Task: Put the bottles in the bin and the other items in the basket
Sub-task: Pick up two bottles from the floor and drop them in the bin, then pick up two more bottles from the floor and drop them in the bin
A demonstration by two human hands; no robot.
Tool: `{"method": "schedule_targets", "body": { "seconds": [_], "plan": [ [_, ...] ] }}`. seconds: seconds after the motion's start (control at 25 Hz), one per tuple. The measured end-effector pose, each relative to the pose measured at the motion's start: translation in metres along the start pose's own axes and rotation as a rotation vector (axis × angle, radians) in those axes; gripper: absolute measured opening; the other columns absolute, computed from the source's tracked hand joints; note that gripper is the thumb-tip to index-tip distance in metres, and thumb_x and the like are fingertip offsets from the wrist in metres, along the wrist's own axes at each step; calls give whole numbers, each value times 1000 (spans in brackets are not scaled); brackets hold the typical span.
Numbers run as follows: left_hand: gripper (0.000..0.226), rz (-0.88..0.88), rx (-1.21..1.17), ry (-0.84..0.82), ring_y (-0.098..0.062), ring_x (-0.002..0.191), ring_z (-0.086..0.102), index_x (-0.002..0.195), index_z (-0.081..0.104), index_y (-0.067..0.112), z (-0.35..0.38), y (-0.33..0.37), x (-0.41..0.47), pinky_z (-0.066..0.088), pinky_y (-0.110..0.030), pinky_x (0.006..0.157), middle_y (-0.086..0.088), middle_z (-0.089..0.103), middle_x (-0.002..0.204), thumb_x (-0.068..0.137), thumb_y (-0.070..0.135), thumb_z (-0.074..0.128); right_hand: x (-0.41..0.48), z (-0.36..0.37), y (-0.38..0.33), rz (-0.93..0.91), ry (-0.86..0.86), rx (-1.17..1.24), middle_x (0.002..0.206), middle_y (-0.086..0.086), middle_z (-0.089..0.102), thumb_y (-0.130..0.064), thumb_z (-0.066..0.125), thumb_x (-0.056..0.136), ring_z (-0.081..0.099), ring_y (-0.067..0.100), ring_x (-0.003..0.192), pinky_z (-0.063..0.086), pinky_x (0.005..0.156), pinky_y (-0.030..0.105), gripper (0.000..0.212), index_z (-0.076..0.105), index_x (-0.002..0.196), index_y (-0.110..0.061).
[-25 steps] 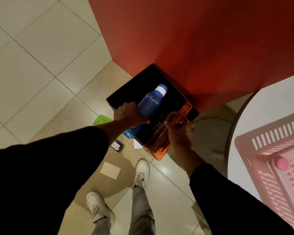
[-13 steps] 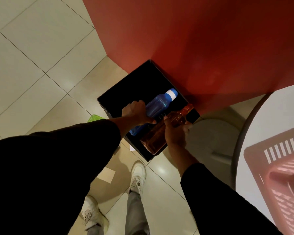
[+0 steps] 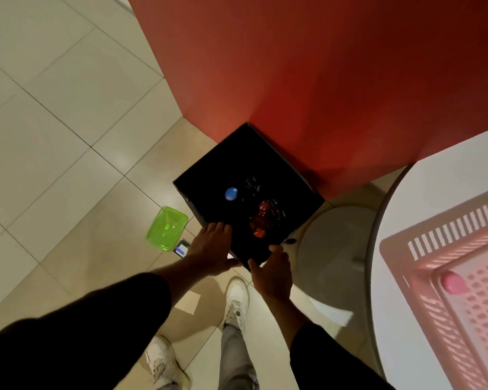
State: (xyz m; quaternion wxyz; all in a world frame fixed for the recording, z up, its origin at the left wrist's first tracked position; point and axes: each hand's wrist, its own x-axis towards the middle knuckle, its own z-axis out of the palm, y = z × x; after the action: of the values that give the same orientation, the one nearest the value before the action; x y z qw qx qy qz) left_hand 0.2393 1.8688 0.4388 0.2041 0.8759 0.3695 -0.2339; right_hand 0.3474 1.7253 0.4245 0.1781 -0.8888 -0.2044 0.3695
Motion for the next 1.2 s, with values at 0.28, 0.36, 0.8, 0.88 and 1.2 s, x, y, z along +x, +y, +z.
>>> {"method": "schedule_targets", "body": {
  "seconds": [0.28, 0.36, 0.8, 0.88, 1.2],
  "plan": [
    [110, 120, 157, 8, -37, 164, 8, 167, 10, 4, 11, 0, -87, 9, -46, 132, -22, 8, 176, 94, 60, 69, -80, -3, 28, -208, -86, -395, 159, 10, 39, -68, 42, 94, 39, 26, 145, 40, 115, 35, 86, 27, 159, -14],
    [107, 167, 174, 17, -37, 165, 0, 168, 8, 5, 7, 0, -113, -3, -45, 128, -22, 1, 176, 96, 58, 67, -105, -11, 34, -230, -66, -470, 164, 9, 32, -67, 46, 95, 32, 27, 151, 31, 122, 37, 87, 23, 161, -15],
    [105, 571, 377, 133, -41, 164, -9, 166, 10, -1, -8, -26, -263, -1, -50, 134, -28, -11, 174, 94, 51, 66, -288, 1, 42, -57, 231, -449, 168, 14, 25, -66, 55, 91, 16, 34, 158, 17, 128, 44, 91, 26, 158, -13],
    [106, 629, 441, 110, -42, 163, -11, 166, 9, -2, -6, -32, -295, -1, -51, 134, -30, -13, 173, 95, 51, 66, -337, 20, 41, 7, 244, -401, 169, 15, 24, -66, 54, 92, 14, 33, 159, 15, 129, 44, 91, 26, 159, -11],
    [106, 852, 589, 137, -40, 163, -15, 168, 5, -1, 23, -19, -360, -6, -51, 133, -27, -15, 173, 99, 62, 55, -458, 60, 81, 183, 335, -309, 170, 16, 18, -66, 47, 95, 10, 33, 159, 15, 130, 46, 91, 20, 161, -10]
  ]
}}
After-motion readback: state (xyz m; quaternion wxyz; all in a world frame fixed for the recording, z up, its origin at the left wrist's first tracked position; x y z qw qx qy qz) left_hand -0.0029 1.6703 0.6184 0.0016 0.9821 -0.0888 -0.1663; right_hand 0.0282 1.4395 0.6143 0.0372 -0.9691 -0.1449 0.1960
